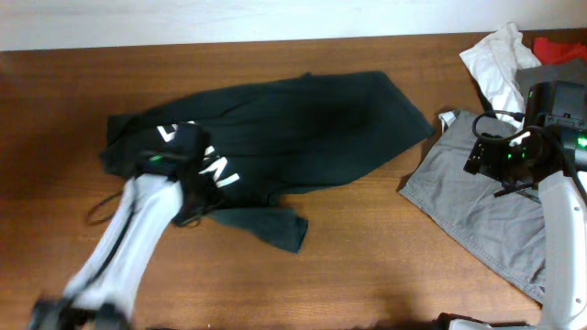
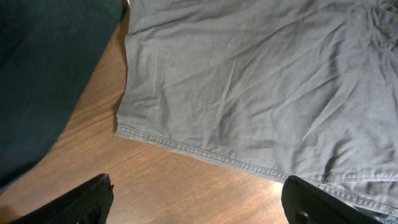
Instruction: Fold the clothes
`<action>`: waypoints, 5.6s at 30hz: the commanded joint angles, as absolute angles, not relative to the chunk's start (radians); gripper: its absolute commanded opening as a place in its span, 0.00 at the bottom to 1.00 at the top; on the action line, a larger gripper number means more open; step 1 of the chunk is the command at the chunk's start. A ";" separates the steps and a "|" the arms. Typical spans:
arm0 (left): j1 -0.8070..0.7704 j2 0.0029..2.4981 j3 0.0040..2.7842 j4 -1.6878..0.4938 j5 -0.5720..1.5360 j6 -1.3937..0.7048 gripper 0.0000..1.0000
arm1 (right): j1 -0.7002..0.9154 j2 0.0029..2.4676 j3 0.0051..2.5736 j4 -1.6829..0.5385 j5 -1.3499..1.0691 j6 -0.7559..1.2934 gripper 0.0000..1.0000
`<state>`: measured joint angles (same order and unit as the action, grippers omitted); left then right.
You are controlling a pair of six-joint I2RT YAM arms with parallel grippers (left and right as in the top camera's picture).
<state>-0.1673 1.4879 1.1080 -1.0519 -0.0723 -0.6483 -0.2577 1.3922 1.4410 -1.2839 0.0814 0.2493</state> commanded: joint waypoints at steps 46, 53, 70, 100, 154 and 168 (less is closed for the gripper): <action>0.155 1.313 1.084 -1.140 -0.274 -0.605 0.00 | -0.117 2.026 1.370 -1.190 -0.144 -0.072 0.72; 0.155 1.313 1.084 -1.137 -0.266 -0.605 0.00 | -0.198 2.117 1.370 -1.151 -0.116 -0.067 0.76; 0.155 1.313 1.084 -1.141 -0.266 -0.604 0.00 | -0.536 2.139 1.674 -1.093 0.260 0.342 0.73; 0.155 1.313 1.084 -1.141 -0.266 -0.605 0.00 | -0.268 1.972 1.746 -1.182 -0.177 -0.045 0.87; 0.155 1.313 1.084 -1.141 -0.266 -0.605 0.00 | -0.079 2.067 1.322 -0.648 -0.250 -0.097 0.26; 0.156 1.309 1.188 -1.141 -0.196 -0.408 0.00 | -0.081 1.858 1.560 -1.010 -0.081 -0.097 0.04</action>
